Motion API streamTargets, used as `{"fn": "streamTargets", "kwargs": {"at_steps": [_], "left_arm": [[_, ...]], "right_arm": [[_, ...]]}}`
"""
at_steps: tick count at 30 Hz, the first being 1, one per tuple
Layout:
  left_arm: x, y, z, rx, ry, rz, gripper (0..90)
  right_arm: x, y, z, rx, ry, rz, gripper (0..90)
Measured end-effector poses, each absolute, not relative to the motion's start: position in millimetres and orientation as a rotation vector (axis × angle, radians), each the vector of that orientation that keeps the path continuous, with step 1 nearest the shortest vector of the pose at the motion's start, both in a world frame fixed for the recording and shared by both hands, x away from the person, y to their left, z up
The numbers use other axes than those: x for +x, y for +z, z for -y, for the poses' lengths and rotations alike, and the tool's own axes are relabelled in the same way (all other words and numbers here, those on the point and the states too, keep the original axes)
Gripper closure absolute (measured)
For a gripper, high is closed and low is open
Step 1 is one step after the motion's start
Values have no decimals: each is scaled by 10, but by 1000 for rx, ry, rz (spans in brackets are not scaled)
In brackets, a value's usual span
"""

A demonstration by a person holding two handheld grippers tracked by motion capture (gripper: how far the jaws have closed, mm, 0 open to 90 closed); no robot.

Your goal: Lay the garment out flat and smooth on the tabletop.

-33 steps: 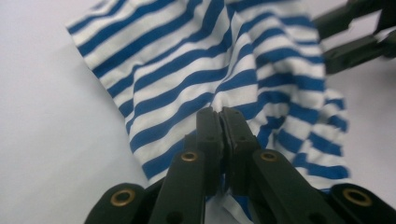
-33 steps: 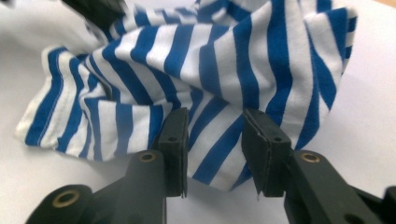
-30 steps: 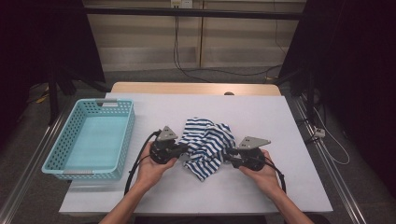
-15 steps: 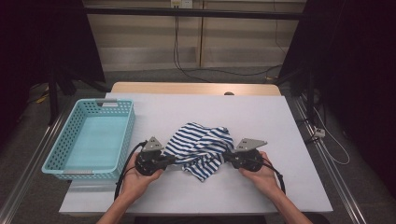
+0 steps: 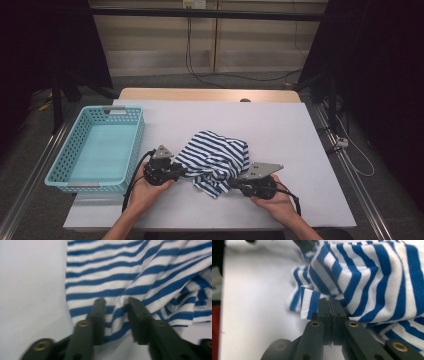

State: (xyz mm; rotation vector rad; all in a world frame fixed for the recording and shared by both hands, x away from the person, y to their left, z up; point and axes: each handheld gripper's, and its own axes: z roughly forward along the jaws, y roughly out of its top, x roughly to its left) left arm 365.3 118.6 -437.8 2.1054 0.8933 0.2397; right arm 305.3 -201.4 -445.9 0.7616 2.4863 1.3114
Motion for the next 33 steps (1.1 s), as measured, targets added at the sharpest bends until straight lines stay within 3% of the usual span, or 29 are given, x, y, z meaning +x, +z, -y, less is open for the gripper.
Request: {"fn": "streamTargets", "kwargs": {"at_steps": [3,5,9,15,18,24,31,33], "left_arm": [[3645,-4346,-1160,2075,261,-895,504],[3642,-4333,-1132,2082,271,-879,415],[3614,-4305,-1050,2074,302,-851,276],[3617,-4244,-923,2036,304,-818,145],[3598,-4186,-769,2074,315,-773,108],[3514,-4067,-438,2070,331,-696,117],[3441,-4060,-106,2093,307,-600,249],[3421,-4081,-28,2092,266,-590,295]], "right_arm": [[3096,-4450,2055,797,1327,-2479,770],[3108,-4374,2087,818,1362,-2469,628],[3126,-4219,2233,877,1395,-2400,489],[3282,-4171,2568,1074,1415,-2238,417],[3393,-4194,2643,1144,1333,-2188,456],[3536,-4361,2590,1167,1194,-2286,515],[3667,-4530,2510,1190,1124,-2371,561],[3681,-4550,2509,1215,1157,-2386,625]]}}
